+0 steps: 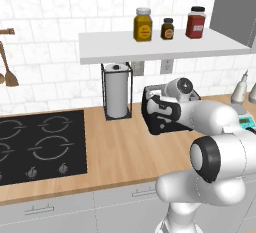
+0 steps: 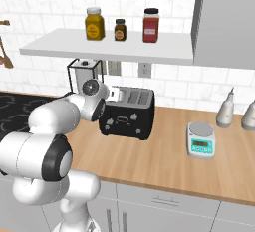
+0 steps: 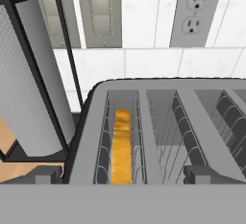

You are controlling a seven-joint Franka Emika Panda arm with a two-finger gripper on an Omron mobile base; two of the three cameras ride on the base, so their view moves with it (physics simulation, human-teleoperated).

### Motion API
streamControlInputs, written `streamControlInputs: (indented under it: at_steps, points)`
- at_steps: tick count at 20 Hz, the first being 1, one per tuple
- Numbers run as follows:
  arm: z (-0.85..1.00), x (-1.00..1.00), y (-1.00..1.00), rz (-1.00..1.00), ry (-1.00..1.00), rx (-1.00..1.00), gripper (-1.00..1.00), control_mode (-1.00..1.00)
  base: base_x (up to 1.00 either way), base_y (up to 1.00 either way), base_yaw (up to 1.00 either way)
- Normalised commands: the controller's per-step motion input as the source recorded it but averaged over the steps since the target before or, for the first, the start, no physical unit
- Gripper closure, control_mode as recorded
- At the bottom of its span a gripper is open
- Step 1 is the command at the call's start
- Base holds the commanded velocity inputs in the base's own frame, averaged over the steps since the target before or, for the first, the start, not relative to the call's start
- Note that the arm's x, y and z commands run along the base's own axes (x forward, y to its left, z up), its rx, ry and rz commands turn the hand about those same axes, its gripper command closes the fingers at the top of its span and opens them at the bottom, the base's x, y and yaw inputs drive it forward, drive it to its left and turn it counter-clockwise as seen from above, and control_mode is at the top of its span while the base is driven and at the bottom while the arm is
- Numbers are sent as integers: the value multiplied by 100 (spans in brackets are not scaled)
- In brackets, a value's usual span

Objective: Start the toaster. Once the lever pops up, take the bread to the plate on the dining counter.

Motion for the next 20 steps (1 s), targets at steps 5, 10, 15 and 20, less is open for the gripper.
streamControlInputs:
  at_steps: [5, 10, 15, 20]
  points:
    - [0, 0, 0, 0, 0, 0, -100, -100, 0, 0, 0]
    - [0, 0, 0, 0, 0, 0, -100, -100, 0, 0, 0]
    - [0, 0, 0, 0, 0, 0, -100, -100, 0, 0, 0]
    - [0, 0, 0, 0, 0, 0, -100, -100, 0, 0, 0]
